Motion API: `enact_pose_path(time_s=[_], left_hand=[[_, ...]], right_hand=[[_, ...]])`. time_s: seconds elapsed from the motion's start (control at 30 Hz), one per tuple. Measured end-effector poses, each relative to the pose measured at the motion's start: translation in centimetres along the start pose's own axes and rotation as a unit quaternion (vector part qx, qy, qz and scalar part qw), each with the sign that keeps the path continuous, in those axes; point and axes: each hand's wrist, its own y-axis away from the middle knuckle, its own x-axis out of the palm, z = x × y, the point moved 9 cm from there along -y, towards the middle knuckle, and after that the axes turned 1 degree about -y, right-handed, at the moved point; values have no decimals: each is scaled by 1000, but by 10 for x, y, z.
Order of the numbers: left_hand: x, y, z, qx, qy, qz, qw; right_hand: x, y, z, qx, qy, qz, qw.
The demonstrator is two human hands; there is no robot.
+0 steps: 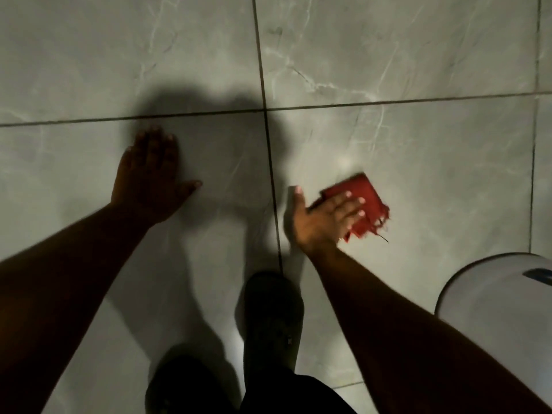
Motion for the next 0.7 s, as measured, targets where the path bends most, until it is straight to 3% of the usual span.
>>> enact_pose_path(time_s=[0.1, 0.17, 0.27, 0.4, 0.5, 0.6, 0.7], left_hand=[[-2, 10, -7, 32, -38, 1, 999], [-8, 11, -12, 37, -35, 15, 999], [-18, 6, -25, 8, 5, 33, 999], [-31, -3, -83, -14, 129, 29, 991], [-21, -8, -151, -16, 242, 87, 966], [-7, -11, -176, -111, 320, 112, 934], [-3, -9, -168, -187, 367, 136, 901]], right_hand=[[27, 37, 51, -221, 72, 25, 972], [26, 43, 58, -275, 87, 37, 957], [-11, 42, 57, -306, 9, 10, 952], [-77, 3, 21, -171, -89, -144, 971], [-62, -25, 12, -98, -105, -27, 989], [-42, -34, 14, -73, -107, 41, 991], [-40, -29, 10, -19, -207, 94, 974]])
